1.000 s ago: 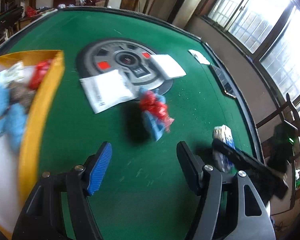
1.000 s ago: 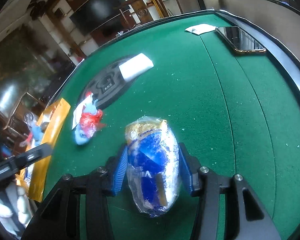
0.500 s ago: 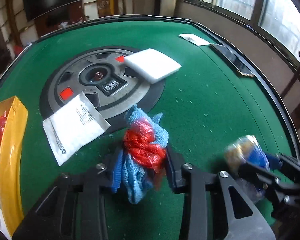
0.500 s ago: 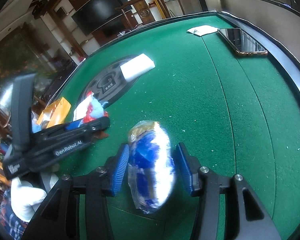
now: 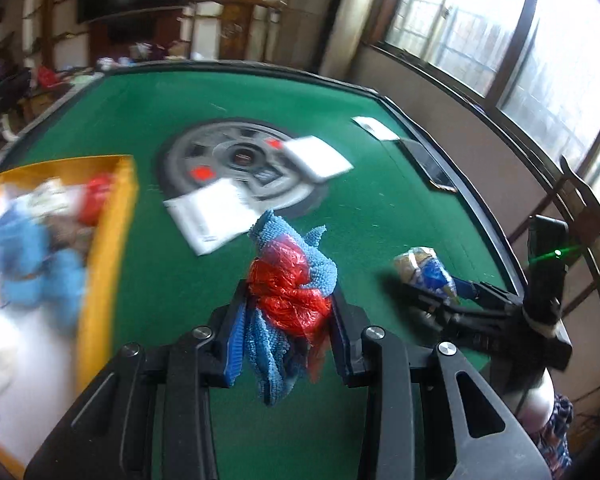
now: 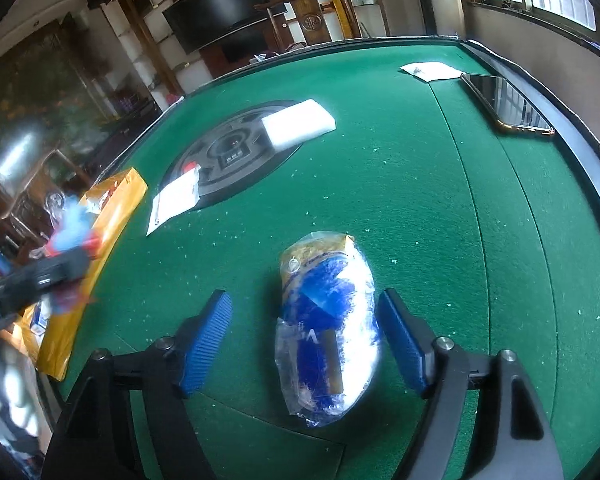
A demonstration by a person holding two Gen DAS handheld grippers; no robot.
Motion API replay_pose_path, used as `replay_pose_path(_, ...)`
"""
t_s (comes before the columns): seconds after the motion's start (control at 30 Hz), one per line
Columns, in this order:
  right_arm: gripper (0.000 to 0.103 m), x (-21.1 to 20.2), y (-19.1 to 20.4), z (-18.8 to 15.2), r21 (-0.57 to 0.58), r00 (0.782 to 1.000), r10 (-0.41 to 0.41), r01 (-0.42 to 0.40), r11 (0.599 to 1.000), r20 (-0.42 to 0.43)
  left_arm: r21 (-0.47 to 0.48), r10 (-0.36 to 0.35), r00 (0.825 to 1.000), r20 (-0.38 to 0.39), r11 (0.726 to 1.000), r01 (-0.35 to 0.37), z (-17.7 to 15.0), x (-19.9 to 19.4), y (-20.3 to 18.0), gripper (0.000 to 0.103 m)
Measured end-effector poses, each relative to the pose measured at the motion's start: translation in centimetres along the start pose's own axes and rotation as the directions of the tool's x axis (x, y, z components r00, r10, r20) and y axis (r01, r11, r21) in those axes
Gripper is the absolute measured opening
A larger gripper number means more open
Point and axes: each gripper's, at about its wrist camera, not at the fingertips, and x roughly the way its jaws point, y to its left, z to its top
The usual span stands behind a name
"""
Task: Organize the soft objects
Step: 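Carry knitted cloth into yellow box with left gripper while right gripper carries clear bag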
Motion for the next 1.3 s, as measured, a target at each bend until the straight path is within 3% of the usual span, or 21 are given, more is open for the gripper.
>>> replay_pose_path(0.23, 0.071, 0.0, 0.5, -0.3, -0.021, 0.999, -0.038, 0.037, 0.999, -0.002, -0.034, 0.13, 0.99, 0.058, 0.991, -0.129, -2.0, -3.5, 2.4, 0.033)
replay_pose_path(0.33, 0.069, 0.1, 0.8, -0.3, -0.032, 0.998, -0.059, 0.059, 0.998, -0.008, -0.031, 0.14, 0.989, 0.055, 0.99, -0.139, -2.5, -3.9, 2.9, 0.033)
replay_pose_path(0.4, 0.066, 0.2, 1.5, -0.5, -0.061, 0.993, -0.117, 0.116, 0.991, -0.019, -0.02, 0.153, 0.987, 0.058, 0.988, -0.152, -2.8, -4.2, 2.9, 0.033)
replay_pose_path(0.47, 0.055, 0.2, 2.2, -0.8, -0.093, 0.986, -0.166, 0.163, 0.982, -0.023, -0.007, 0.165, 0.984, 0.066, 0.986, -0.165, -3.0, -4.5, 2.9, 0.033)
replay_pose_path(0.57, 0.039, -0.1, 2.6, -1.3, -0.099, 0.985, -0.171, 0.168, 0.981, -0.031, -0.002, 0.169, 0.983, 0.075, 0.986, -0.17, -3.3, -4.9, 3.2, 0.033)
replay_pose_path(0.9, 0.038, -1.3, 2.8, -1.3, -0.081, 0.982, -0.19, 0.187, 0.979, -0.019, -0.042, 0.167, 0.983, 0.077, 0.985, -0.165, -3.9, -5.8, 5.2, 0.033)
replay_pose_path(1.3, 0.038, -2.6, 7.7, -0.9, -0.144, 0.992, -0.128, 0.125, 0.982, -0.007, -0.082, 0.147, 0.985, 0.085, 0.987, -0.141, -4.5, -6.6, 6.8, 0.033)
